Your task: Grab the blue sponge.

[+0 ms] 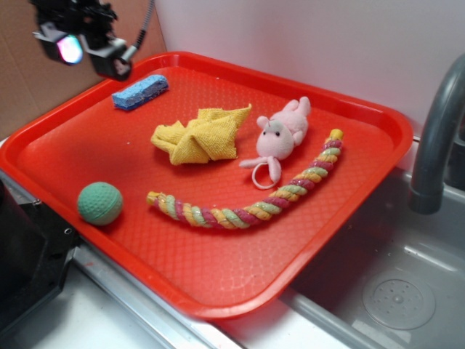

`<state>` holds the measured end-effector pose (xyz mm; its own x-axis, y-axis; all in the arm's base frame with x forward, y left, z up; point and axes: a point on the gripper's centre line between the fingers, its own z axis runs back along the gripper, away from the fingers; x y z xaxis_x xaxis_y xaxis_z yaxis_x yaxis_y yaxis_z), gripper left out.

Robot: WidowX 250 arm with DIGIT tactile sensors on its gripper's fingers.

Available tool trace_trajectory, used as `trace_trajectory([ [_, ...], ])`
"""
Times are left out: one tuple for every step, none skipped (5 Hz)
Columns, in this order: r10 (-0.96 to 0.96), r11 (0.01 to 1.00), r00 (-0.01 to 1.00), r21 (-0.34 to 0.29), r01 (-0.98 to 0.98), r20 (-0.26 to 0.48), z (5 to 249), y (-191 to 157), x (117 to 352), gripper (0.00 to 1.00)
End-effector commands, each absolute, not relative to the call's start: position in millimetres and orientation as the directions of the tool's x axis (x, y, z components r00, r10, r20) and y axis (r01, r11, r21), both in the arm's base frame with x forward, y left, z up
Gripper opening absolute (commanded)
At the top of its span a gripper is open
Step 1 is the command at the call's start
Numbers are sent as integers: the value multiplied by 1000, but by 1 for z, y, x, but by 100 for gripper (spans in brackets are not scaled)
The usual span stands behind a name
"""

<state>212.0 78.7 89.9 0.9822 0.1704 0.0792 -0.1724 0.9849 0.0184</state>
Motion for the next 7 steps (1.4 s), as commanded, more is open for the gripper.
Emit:
trace_trajectory([
  [28,999,991,-42,-22,132,64,117,232,100],
  [54,998,994,-26,-52,97,64,117,217,100],
  [54,998,994,-26,-52,97,64,117,217,100],
  [54,998,994,-26,-52,97,64,117,217,100],
  [18,1000,999,14,-18,31,55,115,233,100],
  [-55,997,992,68,48,114,51,118,243,100],
  [-80,996,989,55,74,121,39,127,262,100],
])
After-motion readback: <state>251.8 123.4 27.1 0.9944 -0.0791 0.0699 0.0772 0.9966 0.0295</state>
